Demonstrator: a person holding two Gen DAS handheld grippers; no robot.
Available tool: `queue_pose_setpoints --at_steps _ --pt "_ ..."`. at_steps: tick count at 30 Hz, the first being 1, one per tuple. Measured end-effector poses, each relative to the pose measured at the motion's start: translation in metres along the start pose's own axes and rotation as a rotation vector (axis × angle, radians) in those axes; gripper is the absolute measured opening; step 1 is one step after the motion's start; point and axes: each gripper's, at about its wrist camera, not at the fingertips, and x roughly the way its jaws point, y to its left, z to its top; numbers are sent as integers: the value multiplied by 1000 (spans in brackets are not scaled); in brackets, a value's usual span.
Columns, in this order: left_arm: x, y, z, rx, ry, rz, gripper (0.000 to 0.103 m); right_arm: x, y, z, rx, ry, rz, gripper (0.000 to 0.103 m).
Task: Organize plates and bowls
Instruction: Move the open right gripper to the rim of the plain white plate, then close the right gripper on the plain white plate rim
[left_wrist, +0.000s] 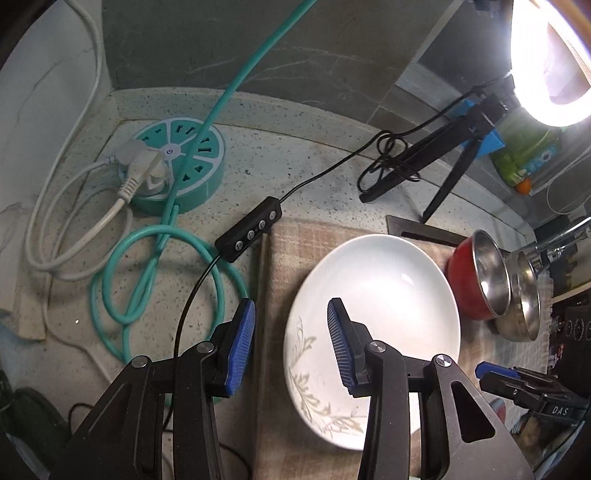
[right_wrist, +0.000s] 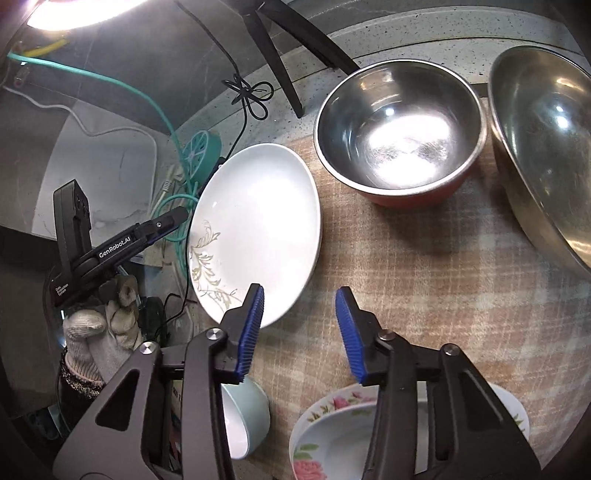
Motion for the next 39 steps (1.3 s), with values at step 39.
queue_pose_setpoints --at_steps 39 --pt "14 -8 -1 23 34 -59 12 42 5 11 -31 102 -94 10"
